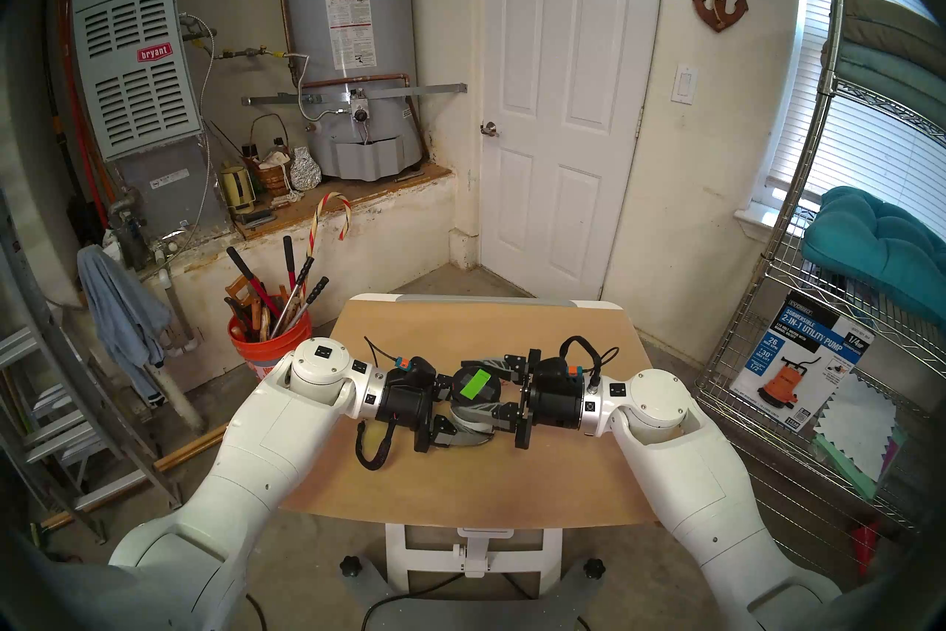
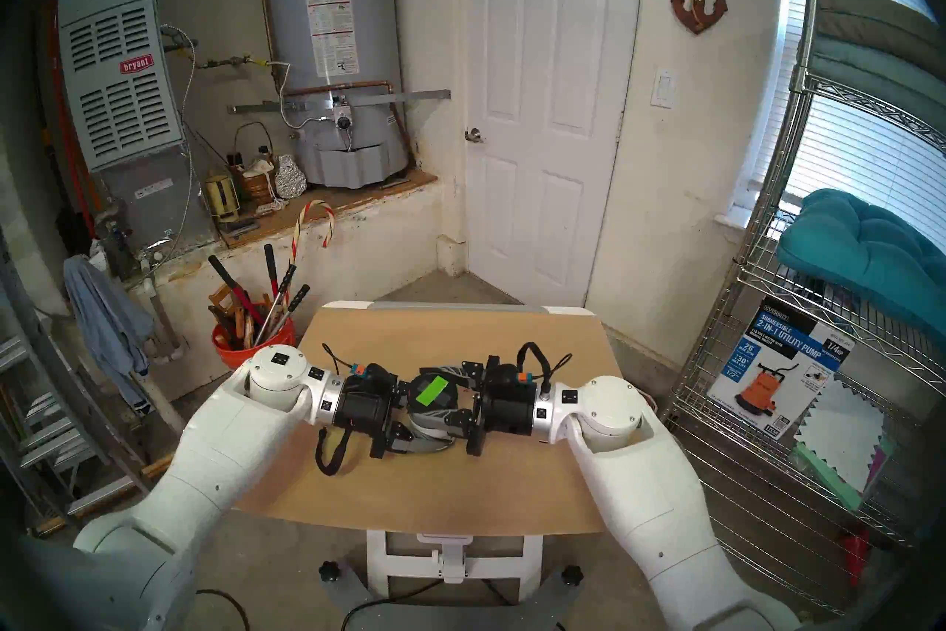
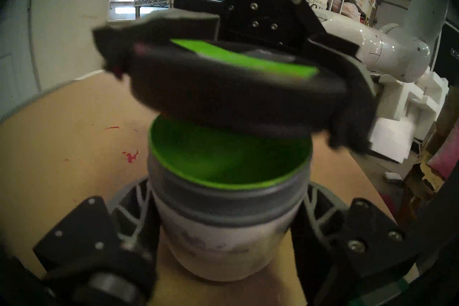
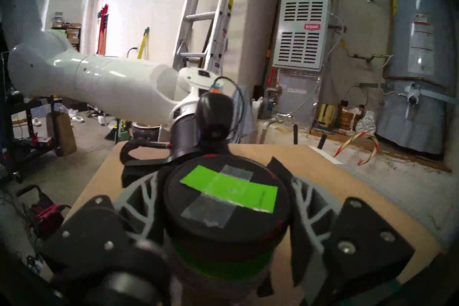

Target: Open paint jar

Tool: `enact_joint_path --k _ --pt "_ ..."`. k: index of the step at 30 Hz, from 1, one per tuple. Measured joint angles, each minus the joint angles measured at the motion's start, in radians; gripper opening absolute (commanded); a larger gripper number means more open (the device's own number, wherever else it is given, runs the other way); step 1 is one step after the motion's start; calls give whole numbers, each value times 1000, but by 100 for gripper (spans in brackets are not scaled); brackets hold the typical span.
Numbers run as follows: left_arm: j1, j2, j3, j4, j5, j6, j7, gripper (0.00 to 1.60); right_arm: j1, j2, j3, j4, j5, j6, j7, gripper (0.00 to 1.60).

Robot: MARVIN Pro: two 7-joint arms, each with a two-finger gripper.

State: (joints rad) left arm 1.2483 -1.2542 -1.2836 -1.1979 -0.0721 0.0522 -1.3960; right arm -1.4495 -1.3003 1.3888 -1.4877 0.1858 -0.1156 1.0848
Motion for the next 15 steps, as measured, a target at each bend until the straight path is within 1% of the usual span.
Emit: enact_joint_path --k 1,2,3,6,8,9,13,14,15 --pt "0 0 0 2 -1 -1 0 0 0 -4 14 1 3 0 -17 17" --pt "-1 0 0 3 -1 -3 1 0 1 -8 25 3 6 0 -31 21" --pt "-2 0 0 5 -2 -4 1 0 3 -11 35 7 7 0 -46 18" --pt "-4 -1 0 11 -5 -7 2 0 6 -12 50 19 5 0 -69 20" --pt "-7 -1 0 17 -8 -11 3 0 7 -12 61 42 -12 -6 -91 24" --pt "-8 -1 0 19 -9 -13 3 0 6 -11 63 50 -22 -9 -99 21" --pt "-11 -1 1 25 -10 -17 6 0 5 -11 66 94 -74 -28 -138 23" --pt "-12 -1 1 25 -10 -18 6 0 4 -11 66 101 -81 -31 -143 25" --pt "-12 -1 1 27 -10 -19 7 0 3 -11 66 124 -106 -42 -159 38"
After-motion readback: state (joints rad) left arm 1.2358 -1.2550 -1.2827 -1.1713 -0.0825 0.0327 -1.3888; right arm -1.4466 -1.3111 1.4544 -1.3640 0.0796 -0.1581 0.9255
